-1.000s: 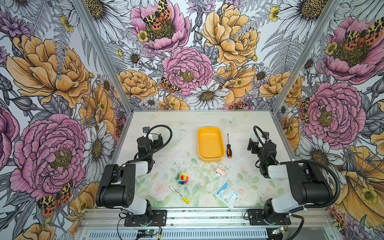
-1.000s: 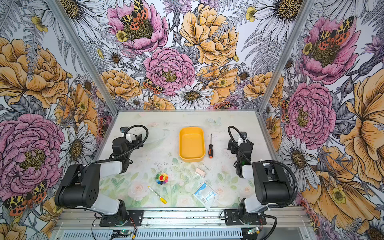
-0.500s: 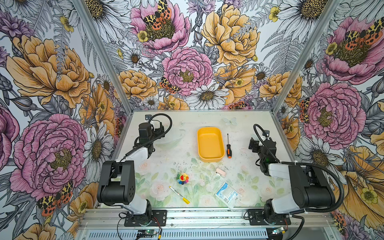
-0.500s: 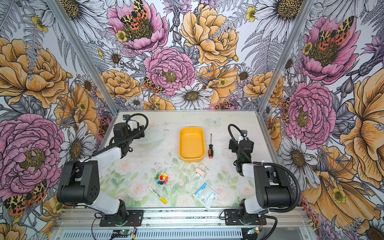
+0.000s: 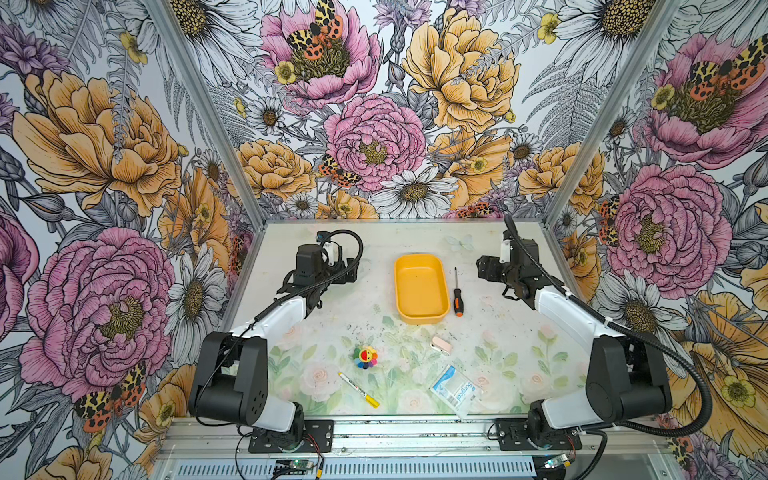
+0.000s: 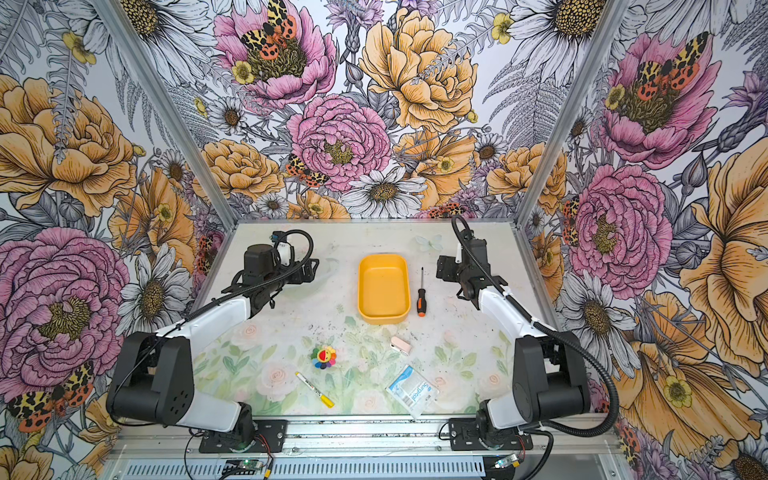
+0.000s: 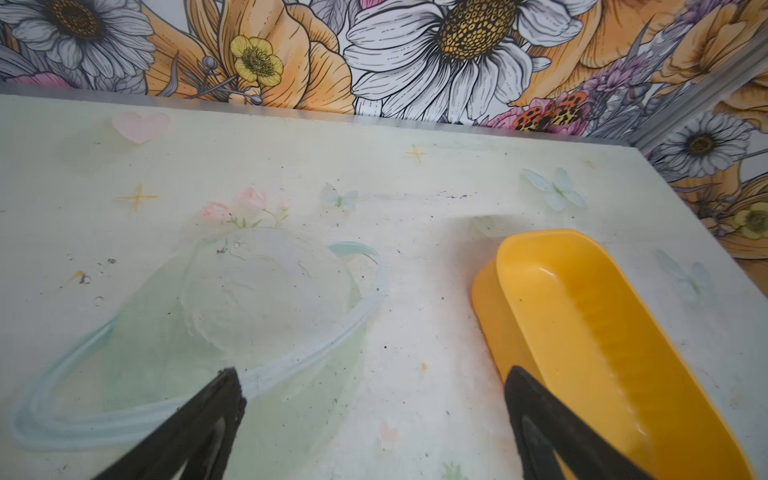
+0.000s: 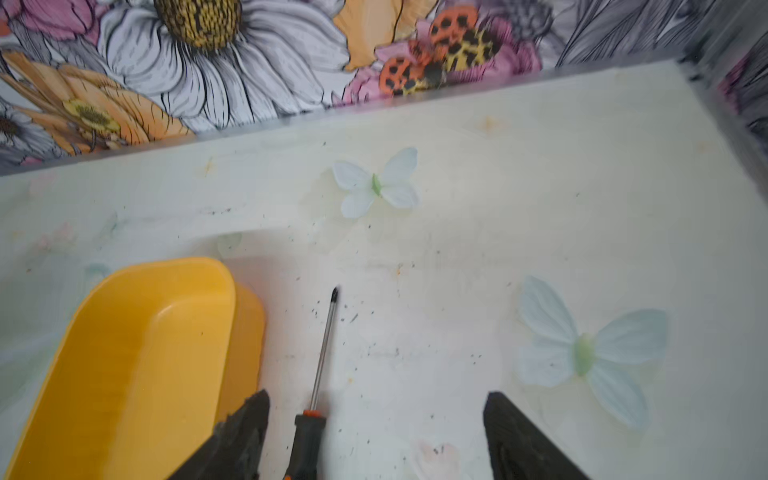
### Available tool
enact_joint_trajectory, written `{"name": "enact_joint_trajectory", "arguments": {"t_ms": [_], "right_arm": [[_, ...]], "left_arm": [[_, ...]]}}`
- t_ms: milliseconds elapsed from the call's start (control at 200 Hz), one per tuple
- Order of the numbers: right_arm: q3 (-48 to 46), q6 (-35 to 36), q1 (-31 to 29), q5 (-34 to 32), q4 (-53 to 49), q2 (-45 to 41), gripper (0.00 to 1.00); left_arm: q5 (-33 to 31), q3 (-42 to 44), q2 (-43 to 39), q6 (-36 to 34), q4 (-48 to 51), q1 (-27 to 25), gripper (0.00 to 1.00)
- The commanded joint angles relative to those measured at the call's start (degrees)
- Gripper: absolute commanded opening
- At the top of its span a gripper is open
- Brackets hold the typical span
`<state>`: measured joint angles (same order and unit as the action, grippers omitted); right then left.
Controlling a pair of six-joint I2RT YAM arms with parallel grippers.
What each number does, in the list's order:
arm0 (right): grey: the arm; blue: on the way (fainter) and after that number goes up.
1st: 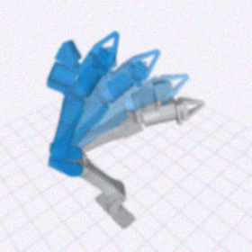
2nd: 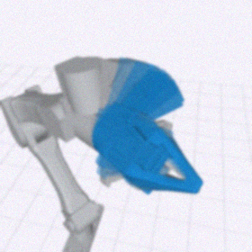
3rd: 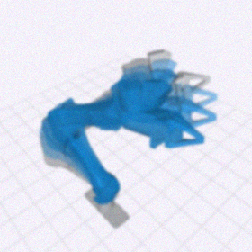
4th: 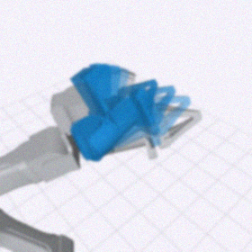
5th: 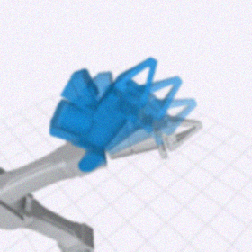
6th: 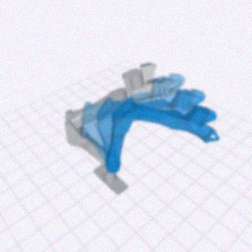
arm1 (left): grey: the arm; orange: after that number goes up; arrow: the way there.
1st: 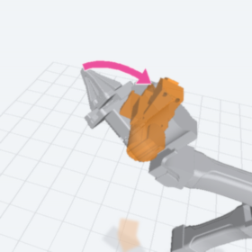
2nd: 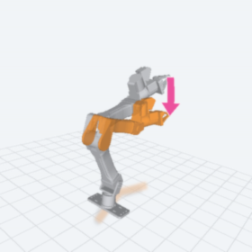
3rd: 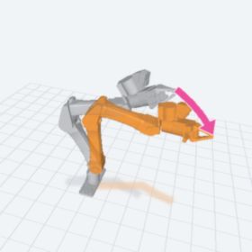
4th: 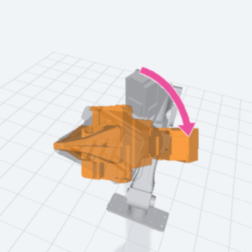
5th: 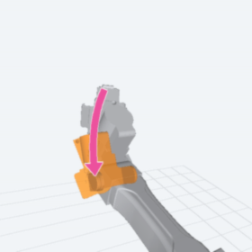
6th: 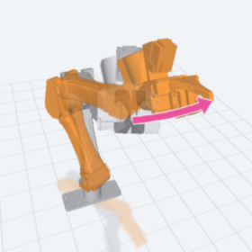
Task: Put the screwdriver in the bin
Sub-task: 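Move the right gripper toward the black-and-orange screwdriver beside the yellow bin, then lower the right gripper and close it on the screwdriver handle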
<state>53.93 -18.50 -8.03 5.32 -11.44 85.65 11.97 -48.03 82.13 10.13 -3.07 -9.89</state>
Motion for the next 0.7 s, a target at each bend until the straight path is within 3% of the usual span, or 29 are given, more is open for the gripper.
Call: {"name": "enact_joint_trajectory", "arguments": {"t_ms": [0,275,535,695], "right_arm": [[-0.8,-4.1,-2.4,5.1,-6.2,2.4,0.79],[0.0,-5.8,-7.0,4.8,-6.4,6.9,0.71],[0.9,-6.3,-8.4,3.6,-7.0,9.6,0.63],[1.2,-6.3,-8.6,3.1,-7.4,11.0,0.56]], "left_arm": [[5.8,2.3,-3.4,5.8,-3.4,0.2,0.99],[11.3,4.4,-5.7,8.1,-3.6,1.1,0.99],[22.5,3.0,-0.1,10.2,-2.8,4.1,0.99],[23.5,2.8,1.7,10.3,-2.8,4.0,0.99]]}}
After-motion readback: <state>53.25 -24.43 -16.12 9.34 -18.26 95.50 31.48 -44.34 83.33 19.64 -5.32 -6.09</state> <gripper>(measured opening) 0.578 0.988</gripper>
